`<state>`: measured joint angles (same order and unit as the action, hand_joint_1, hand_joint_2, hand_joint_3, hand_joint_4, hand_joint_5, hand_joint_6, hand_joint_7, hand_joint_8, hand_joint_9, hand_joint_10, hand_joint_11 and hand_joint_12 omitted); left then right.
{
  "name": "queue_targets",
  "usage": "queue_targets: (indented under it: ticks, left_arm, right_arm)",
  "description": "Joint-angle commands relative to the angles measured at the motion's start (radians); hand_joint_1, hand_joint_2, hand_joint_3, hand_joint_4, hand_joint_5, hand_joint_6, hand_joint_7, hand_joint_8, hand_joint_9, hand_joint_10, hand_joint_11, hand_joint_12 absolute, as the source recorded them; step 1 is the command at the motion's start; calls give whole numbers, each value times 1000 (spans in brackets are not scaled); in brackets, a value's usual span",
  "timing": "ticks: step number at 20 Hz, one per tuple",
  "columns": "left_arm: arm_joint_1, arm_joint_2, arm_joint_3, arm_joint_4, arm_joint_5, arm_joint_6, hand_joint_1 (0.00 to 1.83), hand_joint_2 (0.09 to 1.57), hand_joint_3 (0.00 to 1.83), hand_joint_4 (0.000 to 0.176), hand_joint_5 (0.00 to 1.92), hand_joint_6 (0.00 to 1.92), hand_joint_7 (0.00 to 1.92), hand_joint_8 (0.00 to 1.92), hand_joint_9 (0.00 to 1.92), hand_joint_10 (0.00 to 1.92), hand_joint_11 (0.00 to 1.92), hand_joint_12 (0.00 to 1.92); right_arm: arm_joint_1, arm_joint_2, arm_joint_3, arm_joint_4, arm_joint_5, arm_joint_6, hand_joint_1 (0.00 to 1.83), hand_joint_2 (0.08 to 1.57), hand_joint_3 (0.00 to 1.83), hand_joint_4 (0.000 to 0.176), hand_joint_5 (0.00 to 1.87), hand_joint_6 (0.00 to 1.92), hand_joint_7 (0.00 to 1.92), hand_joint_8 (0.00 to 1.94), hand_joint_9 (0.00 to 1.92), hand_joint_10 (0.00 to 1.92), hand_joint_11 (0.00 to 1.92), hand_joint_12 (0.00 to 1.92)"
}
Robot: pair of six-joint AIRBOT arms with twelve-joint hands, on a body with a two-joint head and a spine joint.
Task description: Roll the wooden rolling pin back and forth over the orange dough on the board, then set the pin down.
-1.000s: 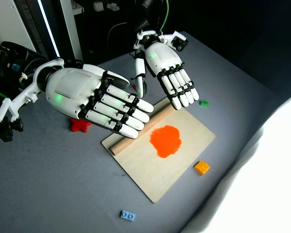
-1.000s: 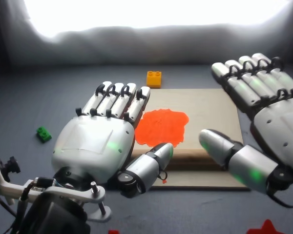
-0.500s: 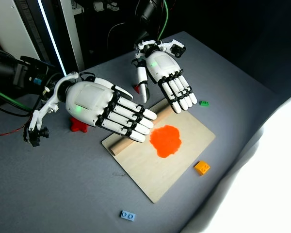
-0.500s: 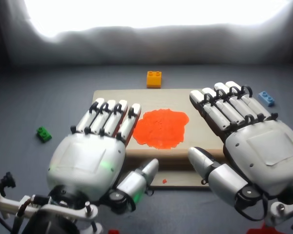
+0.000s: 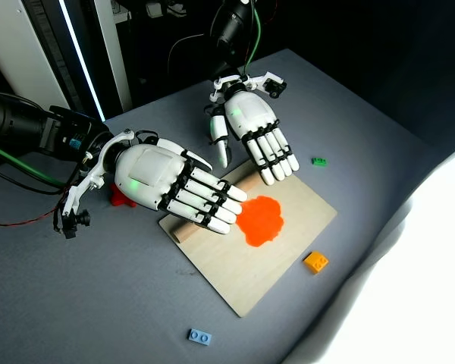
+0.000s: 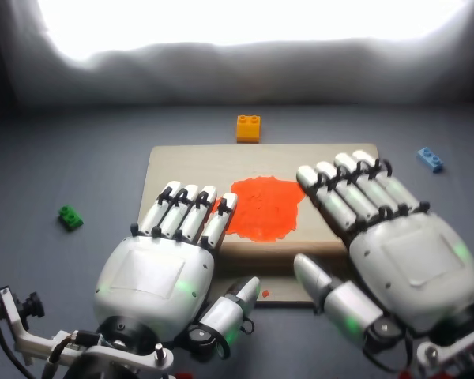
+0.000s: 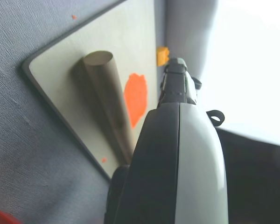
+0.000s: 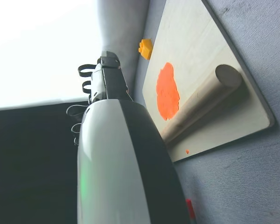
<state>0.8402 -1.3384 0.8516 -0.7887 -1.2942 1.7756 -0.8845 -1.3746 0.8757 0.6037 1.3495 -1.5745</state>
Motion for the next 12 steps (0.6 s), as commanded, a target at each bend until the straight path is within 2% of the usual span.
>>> queue_targets:
  ticks: [1,12]
  left_arm:
    - [-1,-3,9,67,-95,-1,0,1448,42,0,17,2,1,0,0,0,0,0]
    - [4,-54,60,63,-94,-7,0,1443,28,0,33,5,1,0,0,0,0,0]
  right_arm:
    - [0,-4,3,-65,94,-7,0,1530,13,0,100,10,87,3,23,3,0,0]
    - [-2,-61,89,-64,52,9,0,1552,16,0,88,5,69,0,22,0,0,0]
